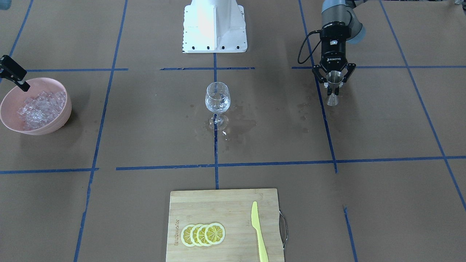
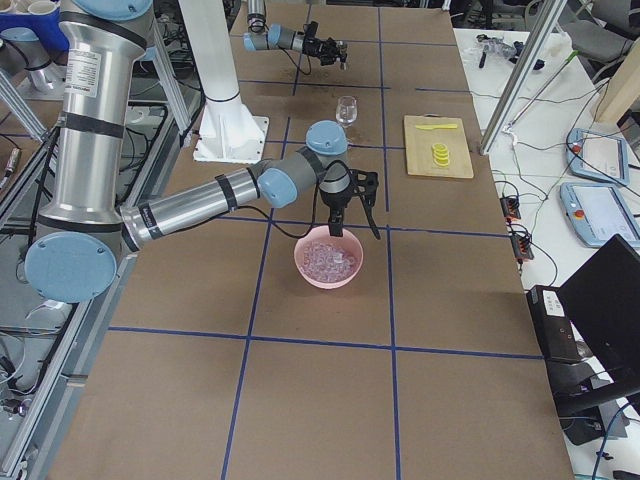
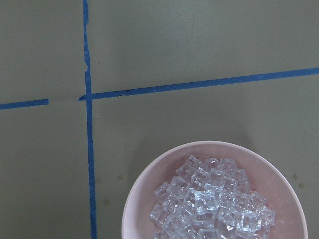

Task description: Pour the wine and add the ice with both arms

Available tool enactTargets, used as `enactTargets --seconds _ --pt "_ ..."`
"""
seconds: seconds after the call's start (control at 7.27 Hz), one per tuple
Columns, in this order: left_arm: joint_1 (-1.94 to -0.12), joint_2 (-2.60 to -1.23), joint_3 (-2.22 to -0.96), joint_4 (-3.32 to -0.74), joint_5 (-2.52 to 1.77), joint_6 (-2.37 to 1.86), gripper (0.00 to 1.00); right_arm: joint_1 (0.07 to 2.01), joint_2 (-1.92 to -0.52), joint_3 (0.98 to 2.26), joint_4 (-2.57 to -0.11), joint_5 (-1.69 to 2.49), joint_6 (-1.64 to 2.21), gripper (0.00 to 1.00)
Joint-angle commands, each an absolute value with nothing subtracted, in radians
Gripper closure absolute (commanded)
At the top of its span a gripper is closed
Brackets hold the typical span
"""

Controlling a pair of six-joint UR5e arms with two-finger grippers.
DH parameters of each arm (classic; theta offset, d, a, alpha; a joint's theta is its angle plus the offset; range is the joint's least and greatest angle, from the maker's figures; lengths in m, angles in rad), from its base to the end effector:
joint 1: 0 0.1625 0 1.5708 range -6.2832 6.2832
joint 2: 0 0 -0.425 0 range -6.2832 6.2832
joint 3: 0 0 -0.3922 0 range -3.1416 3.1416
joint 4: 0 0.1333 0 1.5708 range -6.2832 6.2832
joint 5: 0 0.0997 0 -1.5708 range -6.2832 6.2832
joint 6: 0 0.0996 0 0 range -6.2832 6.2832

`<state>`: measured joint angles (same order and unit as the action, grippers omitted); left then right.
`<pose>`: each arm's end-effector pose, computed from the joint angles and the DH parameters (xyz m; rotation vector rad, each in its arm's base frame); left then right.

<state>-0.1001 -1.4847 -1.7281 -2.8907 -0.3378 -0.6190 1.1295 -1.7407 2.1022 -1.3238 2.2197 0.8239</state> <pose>0.3802 -0.2666 0.4658 1.4268 0.5063 -0.1737 -0.1142 -0.4129 0.4508 0.1016 -0.8533 0.1614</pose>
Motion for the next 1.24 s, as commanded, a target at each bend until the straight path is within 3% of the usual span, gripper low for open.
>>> enactTargets --seconds 0.0,0.83,1.1 --pt "-0.101 -1.470 -1.729 -2.892 -0.339 -0.677 1.00 1.117 -1.746 2.102 -1.324 2.195 0.824 0.00" --pt "-0.120 -1.470 -1.730 -2.892 -0.345 -0.876 1.00 0.990 -1.781 2.068 -1.301 2.050 0.818 0.00" --pt "-0.133 -1.470 -1.730 -2.892 -0.353 -0.877 1.00 0.968 -1.805 1.988 -1.145 2.046 0.825 0.00"
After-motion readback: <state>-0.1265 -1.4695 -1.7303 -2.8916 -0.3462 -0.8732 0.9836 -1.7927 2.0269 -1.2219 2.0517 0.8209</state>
